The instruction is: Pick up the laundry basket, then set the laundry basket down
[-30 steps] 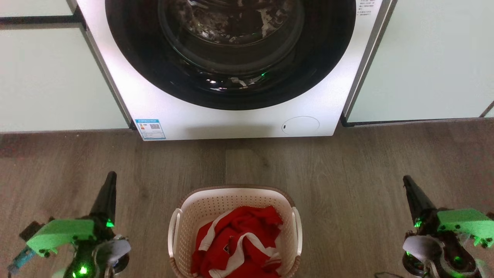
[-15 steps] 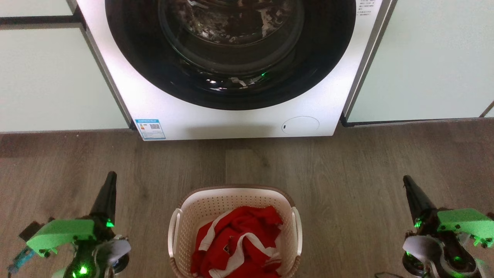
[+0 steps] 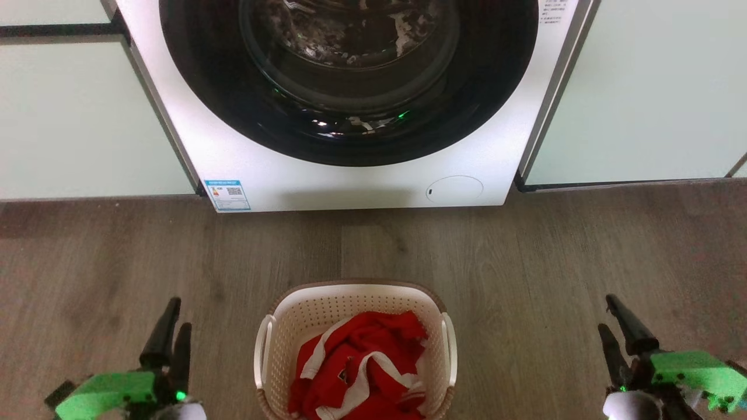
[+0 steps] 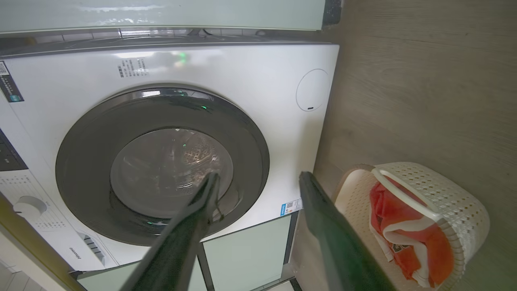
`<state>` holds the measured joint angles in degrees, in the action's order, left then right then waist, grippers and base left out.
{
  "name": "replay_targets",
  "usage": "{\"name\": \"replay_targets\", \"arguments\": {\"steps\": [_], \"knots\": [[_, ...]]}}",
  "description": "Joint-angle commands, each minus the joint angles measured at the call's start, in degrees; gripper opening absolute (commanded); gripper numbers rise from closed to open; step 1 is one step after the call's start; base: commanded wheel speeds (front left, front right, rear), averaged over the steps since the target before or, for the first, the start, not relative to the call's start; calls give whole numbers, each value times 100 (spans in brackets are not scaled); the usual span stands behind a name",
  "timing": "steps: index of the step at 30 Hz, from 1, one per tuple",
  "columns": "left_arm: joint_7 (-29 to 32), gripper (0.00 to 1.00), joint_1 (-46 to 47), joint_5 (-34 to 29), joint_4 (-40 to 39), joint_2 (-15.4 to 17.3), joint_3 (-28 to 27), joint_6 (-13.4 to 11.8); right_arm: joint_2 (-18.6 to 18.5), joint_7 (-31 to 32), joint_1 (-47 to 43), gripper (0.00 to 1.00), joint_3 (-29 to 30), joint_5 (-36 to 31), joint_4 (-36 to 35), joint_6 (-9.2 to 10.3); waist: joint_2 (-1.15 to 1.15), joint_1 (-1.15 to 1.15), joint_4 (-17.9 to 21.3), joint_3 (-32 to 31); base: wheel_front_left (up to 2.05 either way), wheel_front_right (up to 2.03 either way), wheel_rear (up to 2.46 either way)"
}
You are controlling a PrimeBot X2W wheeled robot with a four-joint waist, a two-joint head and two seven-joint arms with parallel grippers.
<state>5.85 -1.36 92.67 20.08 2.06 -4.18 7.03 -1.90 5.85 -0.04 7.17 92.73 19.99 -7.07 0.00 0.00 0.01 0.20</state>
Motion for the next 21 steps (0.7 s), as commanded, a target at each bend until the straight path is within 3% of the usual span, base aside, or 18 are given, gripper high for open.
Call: {"name": "replay_targets", "arguments": {"steps": [1,21], "knots": [[-53,100,295,-50,-199,37,3,2,-28,-57,222,100,-7,-67,-201,-2,0,0,1,2,0,0,0],[-389,100,416,-915,-514,44,-174,9,-39,-393,353,100,75,-1019,-470,-9,0,0,3,26,0,0,0]]}}
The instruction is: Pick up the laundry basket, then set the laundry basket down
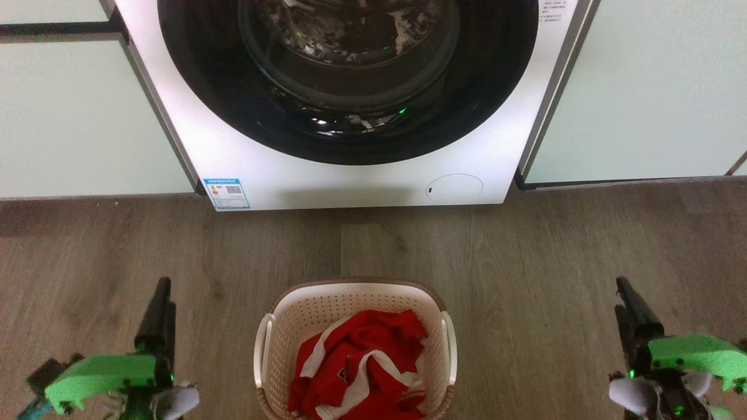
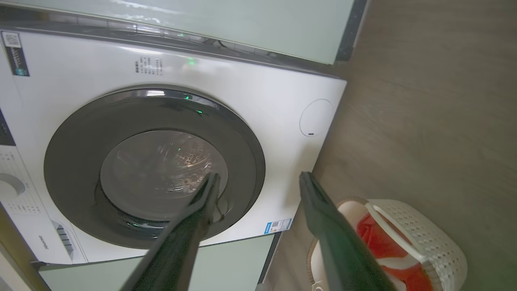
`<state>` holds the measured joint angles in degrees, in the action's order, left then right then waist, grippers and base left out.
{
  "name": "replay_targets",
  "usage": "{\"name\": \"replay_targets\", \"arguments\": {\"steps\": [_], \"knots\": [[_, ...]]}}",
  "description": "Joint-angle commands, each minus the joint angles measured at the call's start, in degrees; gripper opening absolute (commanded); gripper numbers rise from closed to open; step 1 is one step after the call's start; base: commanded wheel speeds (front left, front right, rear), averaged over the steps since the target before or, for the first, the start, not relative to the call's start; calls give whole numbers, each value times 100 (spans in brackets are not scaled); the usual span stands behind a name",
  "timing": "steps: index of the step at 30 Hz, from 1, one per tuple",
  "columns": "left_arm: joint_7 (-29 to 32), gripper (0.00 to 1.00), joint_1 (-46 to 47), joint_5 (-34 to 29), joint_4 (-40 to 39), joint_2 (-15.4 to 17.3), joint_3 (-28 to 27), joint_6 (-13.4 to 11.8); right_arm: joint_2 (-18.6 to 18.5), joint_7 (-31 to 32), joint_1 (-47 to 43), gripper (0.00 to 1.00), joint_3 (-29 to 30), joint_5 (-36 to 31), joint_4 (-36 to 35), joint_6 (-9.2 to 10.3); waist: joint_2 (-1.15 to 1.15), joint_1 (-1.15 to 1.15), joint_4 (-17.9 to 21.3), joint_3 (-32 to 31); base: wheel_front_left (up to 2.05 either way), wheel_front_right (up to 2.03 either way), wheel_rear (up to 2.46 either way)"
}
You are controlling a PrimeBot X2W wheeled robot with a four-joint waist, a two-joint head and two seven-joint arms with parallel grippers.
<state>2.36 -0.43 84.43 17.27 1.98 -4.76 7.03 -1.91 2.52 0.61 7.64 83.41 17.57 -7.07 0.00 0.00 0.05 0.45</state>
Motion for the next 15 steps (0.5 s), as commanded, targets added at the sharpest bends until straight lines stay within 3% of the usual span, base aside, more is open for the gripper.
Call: {"name": "replay_targets", "arguments": {"steps": [1,15], "knots": [[-57,100,332,-168,-265,52,-127,8,-39,-77,297,100,29,-155,-250,-9,0,0,-1,4,0,0,0],[-309,100,485,-1675,-919,58,-30,-338,-48,-328,470,100,-60,-1722,-700,-14,0,0,-32,69,0,0,0]]}}
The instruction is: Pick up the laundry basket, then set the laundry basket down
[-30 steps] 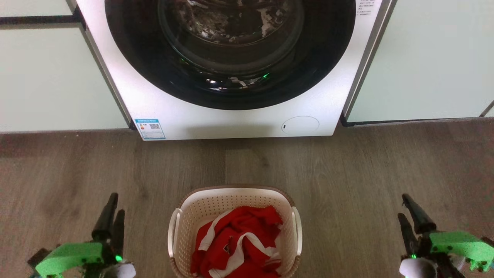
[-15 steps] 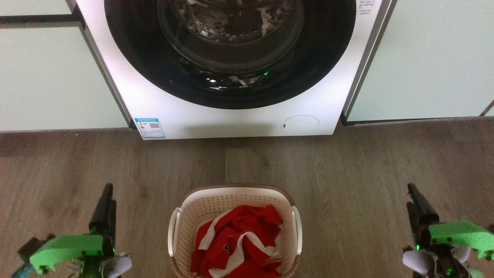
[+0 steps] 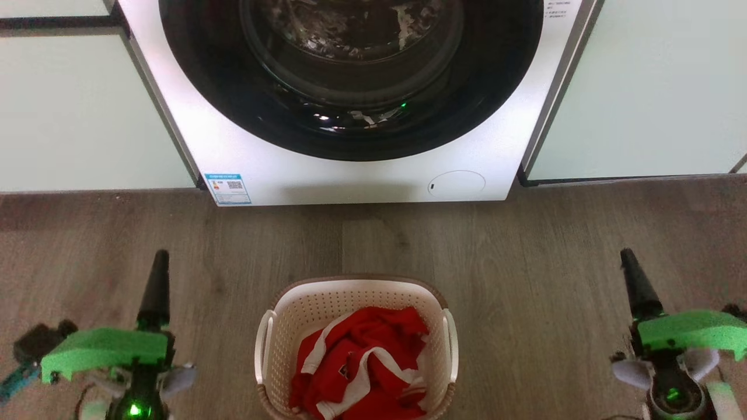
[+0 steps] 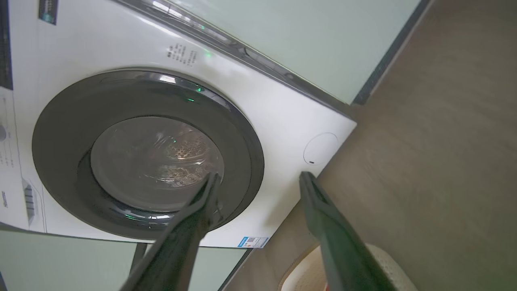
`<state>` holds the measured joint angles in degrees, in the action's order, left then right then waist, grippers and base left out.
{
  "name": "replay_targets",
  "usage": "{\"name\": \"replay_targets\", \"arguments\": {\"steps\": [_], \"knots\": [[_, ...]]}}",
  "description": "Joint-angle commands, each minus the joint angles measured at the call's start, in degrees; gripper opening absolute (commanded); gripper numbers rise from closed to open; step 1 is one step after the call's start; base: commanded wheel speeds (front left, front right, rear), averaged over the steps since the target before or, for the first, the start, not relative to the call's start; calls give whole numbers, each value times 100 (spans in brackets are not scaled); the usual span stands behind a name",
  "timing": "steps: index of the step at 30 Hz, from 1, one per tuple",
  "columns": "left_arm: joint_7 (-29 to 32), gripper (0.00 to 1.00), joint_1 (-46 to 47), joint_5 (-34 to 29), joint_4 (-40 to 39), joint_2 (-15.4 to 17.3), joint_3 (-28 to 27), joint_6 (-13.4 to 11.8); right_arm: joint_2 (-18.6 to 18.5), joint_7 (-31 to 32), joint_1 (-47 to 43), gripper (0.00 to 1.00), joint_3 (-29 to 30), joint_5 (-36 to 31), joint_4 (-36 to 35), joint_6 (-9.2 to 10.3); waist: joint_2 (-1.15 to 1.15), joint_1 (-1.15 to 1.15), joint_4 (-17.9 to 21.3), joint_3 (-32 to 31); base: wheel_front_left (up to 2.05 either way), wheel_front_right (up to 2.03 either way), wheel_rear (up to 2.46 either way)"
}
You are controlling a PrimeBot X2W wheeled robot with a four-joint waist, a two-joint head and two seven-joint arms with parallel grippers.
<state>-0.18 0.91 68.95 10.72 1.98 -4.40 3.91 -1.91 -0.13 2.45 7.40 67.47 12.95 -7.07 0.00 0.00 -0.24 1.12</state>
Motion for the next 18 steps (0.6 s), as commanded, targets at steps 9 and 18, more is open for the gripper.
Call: {"name": "replay_targets", "arguments": {"steps": [9,18], "knots": [[-190,100,416,-1022,-623,61,108,-269,-52,-198,351,100,-125,-943,-507,-17,0,0,-30,13,0,0,0],[-341,100,455,-2095,-954,175,425,-680,-58,-348,431,100,-216,-1788,-732,-20,0,0,-22,18,0,0,0]]}}
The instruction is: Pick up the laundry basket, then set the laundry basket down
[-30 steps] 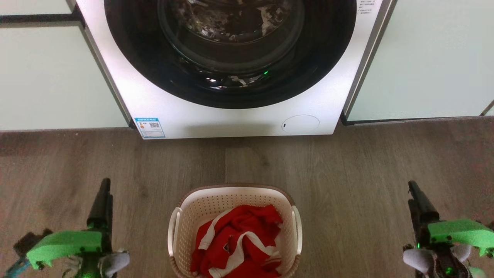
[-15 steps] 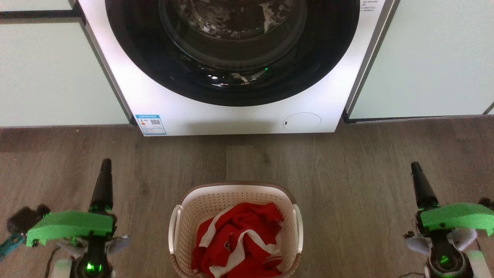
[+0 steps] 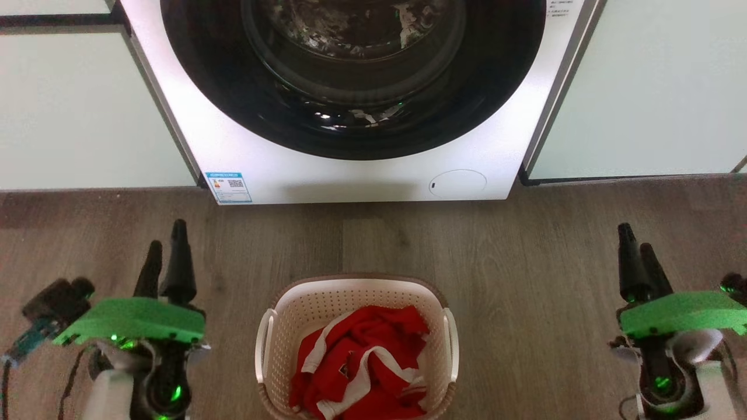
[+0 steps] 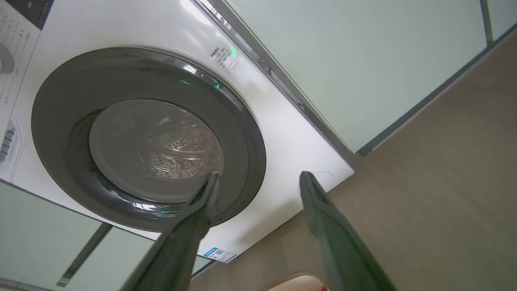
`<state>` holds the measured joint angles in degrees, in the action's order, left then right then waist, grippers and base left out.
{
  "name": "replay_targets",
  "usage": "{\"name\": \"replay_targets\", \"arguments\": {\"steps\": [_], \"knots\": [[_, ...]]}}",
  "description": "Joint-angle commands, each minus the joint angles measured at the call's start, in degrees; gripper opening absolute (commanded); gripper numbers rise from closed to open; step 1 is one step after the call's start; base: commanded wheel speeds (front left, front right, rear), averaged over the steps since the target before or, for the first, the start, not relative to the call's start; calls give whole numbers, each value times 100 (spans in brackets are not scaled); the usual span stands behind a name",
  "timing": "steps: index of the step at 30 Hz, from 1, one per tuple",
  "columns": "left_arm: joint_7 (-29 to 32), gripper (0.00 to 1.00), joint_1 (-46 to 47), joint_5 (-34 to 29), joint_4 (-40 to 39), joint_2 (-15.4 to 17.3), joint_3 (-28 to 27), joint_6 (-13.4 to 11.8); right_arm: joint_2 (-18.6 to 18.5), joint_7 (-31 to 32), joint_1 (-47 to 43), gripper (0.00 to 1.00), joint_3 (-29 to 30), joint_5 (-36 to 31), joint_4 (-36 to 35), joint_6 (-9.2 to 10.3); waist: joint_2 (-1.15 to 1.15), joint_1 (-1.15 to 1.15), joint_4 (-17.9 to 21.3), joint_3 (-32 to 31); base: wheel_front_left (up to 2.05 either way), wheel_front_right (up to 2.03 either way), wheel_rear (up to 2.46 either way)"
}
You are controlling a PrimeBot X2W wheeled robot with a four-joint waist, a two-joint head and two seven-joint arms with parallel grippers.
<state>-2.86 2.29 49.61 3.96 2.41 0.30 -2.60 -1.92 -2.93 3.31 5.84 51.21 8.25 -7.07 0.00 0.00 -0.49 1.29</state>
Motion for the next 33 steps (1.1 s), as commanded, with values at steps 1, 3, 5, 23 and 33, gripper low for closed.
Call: {"name": "replay_targets", "arguments": {"steps": [1,3,5,23,33], "knots": [[-89,100,317,-258,-283,167,14,-86,-57,-85,357,100,-72,-265,-282,-20,0,0,6,1,0,0,0],[-123,100,317,-428,-256,229,134,-202,-58,-119,374,100,-94,-471,-303,-21,0,0,8,-4,0,0,0],[-157,100,346,-668,-223,324,262,-369,-59,-152,382,100,-129,-686,-308,-21,0,0,8,-4,0,0,0],[-459,100,448,-1451,351,796,1337,-584,-70,-454,382,100,-684,-2483,-30,-27,0,0,9,-70,0,0,0],[-611,100,561,-2139,-69,757,1186,-761,-75,-605,520,100,-716,-2977,-324,-30,0,0,7,-58,0,0,0]]}}
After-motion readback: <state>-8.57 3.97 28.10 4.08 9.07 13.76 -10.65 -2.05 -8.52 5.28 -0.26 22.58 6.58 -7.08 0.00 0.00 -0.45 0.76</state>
